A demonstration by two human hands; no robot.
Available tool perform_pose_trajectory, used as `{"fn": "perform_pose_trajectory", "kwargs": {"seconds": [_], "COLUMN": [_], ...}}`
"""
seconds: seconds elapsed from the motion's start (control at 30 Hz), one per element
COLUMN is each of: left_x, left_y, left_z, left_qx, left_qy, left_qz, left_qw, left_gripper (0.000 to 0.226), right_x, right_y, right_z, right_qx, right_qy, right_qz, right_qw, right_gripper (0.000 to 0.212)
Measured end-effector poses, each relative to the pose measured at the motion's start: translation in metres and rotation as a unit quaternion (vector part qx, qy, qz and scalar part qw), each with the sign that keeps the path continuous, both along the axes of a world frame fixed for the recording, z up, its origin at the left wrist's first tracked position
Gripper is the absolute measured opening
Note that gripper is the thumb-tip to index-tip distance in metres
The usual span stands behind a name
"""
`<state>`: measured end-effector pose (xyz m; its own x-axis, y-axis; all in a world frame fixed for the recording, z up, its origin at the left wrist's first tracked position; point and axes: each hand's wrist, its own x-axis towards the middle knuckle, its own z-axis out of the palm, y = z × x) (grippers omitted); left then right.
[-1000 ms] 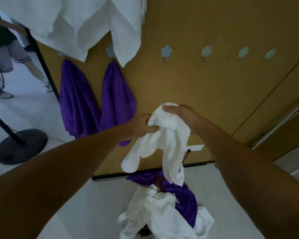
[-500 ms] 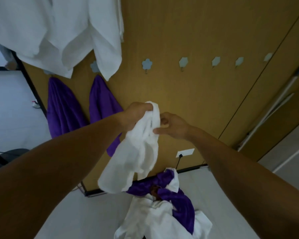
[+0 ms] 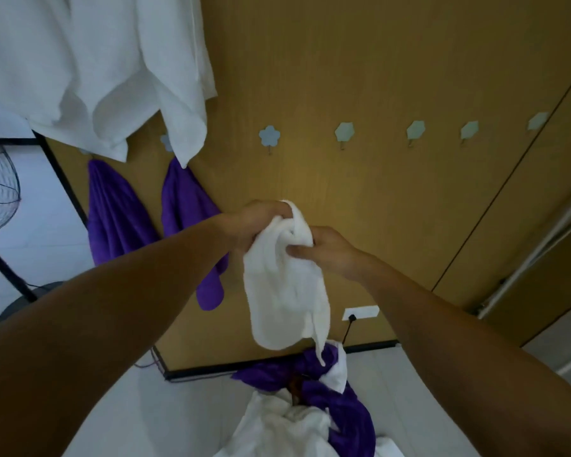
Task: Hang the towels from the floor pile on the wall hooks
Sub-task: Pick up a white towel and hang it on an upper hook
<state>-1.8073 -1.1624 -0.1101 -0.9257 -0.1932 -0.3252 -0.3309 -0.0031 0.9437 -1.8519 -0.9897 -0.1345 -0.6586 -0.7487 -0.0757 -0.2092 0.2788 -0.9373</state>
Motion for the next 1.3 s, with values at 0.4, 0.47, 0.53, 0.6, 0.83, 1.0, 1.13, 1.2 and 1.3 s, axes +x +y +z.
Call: {"fn": "perform_pose_trajectory", "kwargs": {"seconds": [0.4, 0.47, 0.53, 0.6, 0.83, 1.0, 1.13, 1.2, 1.3], "left_x": [-0.003, -0.004, -0.003, -0.001, 0.000, 0.005, 0.003, 0.001, 0.002], "left_y": [-0.003, -0.010, -0.016, -0.024, -0.049, -0.053, -0.050, -0.048, -0.047], "left_z": [-0.010, -0.008, -0.003, -0.003, 0.005, 0.017, 0.027, 0.030, 0.031], "left_qx": [-0.413, -0.433, -0.436, -0.427, -0.404, -0.141, 0.018, 0.026, 0.017], "left_qy": [0.055, 0.082, 0.131, 0.187, 0.189, 0.128, 0.139, 0.125, 0.120], "left_qz": [-0.163, -0.143, -0.106, -0.068, -0.123, -0.063, -0.049, -0.073, -0.109], "left_qw": [0.895, 0.886, 0.884, 0.882, 0.887, 0.980, 0.989, 0.989, 0.987], "left_gripper": [0.065, 0.060, 0.052, 0.036, 0.026, 0.021, 0.019, 0.024, 0.018], "right_x": [-0.038, -0.039, -0.040, -0.041, -0.036, -0.032, -0.019, -0.014, -0.006], "right_y": [0.006, 0.001, -0.002, -0.004, -0.014, -0.022, -0.037, -0.045, -0.053], "right_z": [0.023, 0.028, 0.034, 0.038, 0.044, 0.041, 0.044, 0.043, 0.039], "right_qx": [-0.108, -0.106, -0.089, -0.062, 0.014, 0.049, -0.046, -0.068, -0.045], "right_qy": [-0.043, -0.041, -0.035, -0.021, 0.095, 0.147, 0.075, 0.062, 0.090], "right_qz": [-0.156, -0.169, -0.181, -0.181, -0.208, -0.218, -0.176, -0.141, -0.123], "right_qw": [0.981, 0.979, 0.979, 0.981, 0.973, 0.964, 0.980, 0.986, 0.987], "right_gripper": [0.030, 0.032, 0.039, 0.043, 0.038, 0.045, 0.028, 0.037, 0.035]}}
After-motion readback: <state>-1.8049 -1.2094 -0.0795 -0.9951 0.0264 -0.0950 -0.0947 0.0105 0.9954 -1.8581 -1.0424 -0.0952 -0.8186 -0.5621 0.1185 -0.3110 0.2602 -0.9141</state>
